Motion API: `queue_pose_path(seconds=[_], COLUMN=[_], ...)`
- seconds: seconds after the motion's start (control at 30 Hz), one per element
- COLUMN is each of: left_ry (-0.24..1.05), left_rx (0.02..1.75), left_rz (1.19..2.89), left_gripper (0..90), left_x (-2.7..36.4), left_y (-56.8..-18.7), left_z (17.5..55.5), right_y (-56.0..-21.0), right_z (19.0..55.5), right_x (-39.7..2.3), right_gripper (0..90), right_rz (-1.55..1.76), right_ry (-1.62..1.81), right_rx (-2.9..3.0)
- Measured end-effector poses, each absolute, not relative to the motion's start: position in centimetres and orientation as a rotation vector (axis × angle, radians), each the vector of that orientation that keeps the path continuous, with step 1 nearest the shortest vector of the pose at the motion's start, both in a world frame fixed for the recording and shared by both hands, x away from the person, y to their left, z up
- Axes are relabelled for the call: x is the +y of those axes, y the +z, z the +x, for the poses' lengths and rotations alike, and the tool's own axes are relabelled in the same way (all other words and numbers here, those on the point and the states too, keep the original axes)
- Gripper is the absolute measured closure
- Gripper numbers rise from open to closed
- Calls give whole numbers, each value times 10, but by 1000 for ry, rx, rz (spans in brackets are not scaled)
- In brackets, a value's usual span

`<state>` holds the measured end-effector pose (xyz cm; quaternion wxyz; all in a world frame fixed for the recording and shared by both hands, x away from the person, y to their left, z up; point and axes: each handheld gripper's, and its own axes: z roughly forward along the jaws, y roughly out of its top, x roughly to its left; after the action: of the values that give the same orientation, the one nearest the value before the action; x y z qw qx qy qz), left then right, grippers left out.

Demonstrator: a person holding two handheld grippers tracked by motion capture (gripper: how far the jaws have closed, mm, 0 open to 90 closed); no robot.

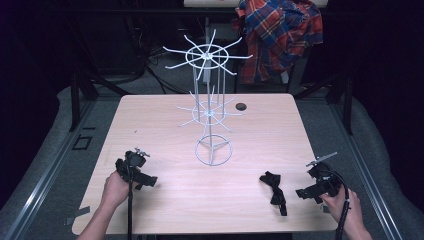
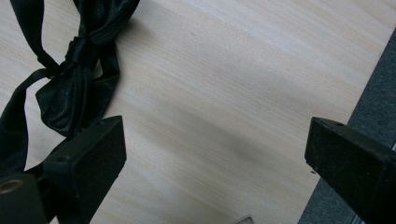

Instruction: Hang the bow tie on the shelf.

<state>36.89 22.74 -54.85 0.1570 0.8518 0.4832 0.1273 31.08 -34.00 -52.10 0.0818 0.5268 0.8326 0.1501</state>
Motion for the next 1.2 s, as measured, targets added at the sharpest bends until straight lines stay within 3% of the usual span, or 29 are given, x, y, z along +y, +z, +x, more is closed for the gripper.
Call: queue_pose_path(seconds=[1.2], left_ry=[375], left_rx=[1379], left_rz=[2436], left_gripper=[0], left_x=[229], left_y=[-547], left_z=[367], right_y=[-516], right_z=[311], right_x=[-320], right_gripper=[31], right_rz=[1518], right_ry=[509], right_rx=[2568])
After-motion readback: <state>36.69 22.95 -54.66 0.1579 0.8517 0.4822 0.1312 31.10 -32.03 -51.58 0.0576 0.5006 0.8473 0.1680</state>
